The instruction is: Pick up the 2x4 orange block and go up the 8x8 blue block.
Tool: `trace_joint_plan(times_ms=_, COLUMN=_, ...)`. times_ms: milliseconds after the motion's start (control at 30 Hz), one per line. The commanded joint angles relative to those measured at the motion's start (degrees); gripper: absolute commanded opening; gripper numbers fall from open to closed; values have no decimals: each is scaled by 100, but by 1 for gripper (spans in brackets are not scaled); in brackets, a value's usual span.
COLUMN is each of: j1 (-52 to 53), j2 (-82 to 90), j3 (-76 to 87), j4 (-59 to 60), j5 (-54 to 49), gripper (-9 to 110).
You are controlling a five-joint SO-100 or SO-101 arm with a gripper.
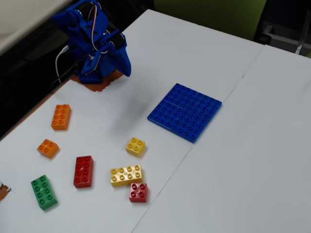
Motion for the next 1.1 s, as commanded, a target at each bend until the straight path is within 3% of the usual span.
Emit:
trace_joint_plan(times_ms=0, j1=176, j2=-422, j3=-896, j4=519, j5=-791, gripper=0)
trace_joint_plan(times_ms=233, j1=976, j2=-1318, j3=-2232, j4=1881, j5=-2188, gripper=0)
trace_joint_plan(times_ms=500, j1=2584, j2=-2470, j3=-3577, j4=2461, j5=-3551, gripper=0)
trace_joint_plan(times_ms=700, j1=3691, j2=-3656, j3=-4377, j4=2347, j5=-4605, gripper=0)
trace_joint_plan(times_ms=1067, j1=5247, j2=-5063, j3=-4377, j4=1723, j5=-6460, gripper=0)
